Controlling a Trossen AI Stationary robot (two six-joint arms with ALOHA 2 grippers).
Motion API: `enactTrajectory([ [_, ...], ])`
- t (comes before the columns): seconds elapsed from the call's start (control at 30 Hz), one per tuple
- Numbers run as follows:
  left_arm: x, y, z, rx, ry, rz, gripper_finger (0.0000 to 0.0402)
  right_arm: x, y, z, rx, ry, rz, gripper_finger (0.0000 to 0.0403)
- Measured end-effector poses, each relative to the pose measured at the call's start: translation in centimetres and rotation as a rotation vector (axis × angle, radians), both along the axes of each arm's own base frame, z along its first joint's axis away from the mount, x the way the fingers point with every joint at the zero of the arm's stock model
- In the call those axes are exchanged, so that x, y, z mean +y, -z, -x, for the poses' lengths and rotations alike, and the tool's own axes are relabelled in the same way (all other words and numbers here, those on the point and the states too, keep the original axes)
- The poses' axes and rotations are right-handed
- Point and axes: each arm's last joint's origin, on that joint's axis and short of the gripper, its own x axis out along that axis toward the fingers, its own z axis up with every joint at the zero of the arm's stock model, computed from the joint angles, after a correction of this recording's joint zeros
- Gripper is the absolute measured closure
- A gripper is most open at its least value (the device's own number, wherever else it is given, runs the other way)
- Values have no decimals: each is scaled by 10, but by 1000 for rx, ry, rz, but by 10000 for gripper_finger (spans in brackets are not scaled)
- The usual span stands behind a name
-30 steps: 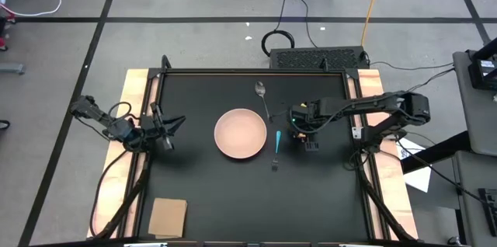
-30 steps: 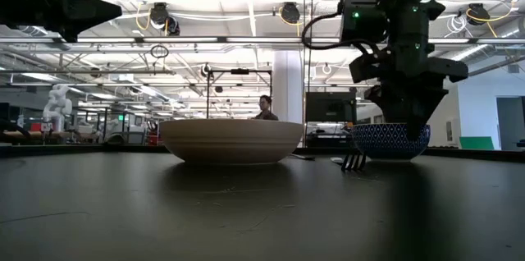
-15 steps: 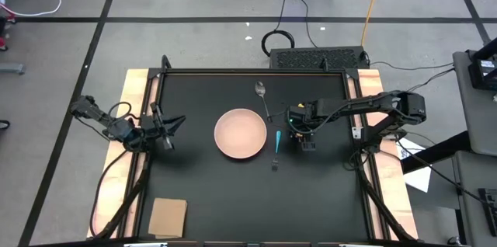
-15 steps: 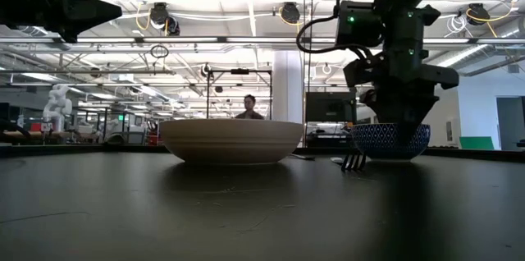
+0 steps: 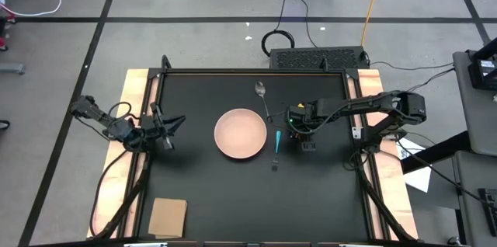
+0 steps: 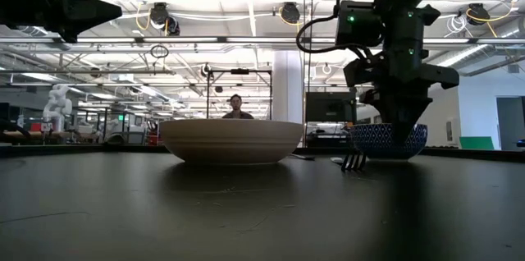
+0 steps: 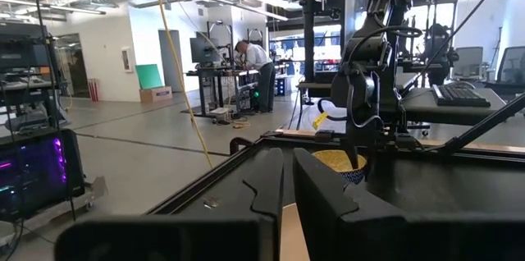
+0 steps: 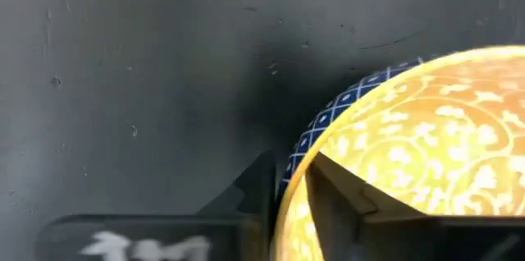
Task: Set table place
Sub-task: Put the yellow bowl on top of the white plate
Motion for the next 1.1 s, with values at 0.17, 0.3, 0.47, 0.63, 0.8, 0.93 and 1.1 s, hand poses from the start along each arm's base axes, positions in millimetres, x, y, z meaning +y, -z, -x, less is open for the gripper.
enactTrajectory([
  [0.17, 0, 0, 0, 0, 0, 0, 364, -1, -1, 0, -1, 33, 20, 391],
  [0.3, 0, 0, 0, 0, 0, 0, 364, 0, 0, 0, 11, 30, 67, 390],
  [0.47, 0, 0, 0, 0, 0, 0, 364, -1, -2, 0, 0, 15, 117, 395],
  [0.63, 0, 0, 0, 0, 0, 0, 364, -1, -8, 2, -18, 4, 176, 395],
  [0.8, 0, 0, 0, -1, 1, 3, 364, -1, -18, 2, -49, 13, 179, 395],
  [0.93, 0, 0, 0, -2, 1, 5, 364, 2, -27, -1, -72, -1, 143, 395],
  [1.1, 0, 0, 0, -2, 1, 5, 364, 9, -30, -5, -98, -31, 132, 395],
])
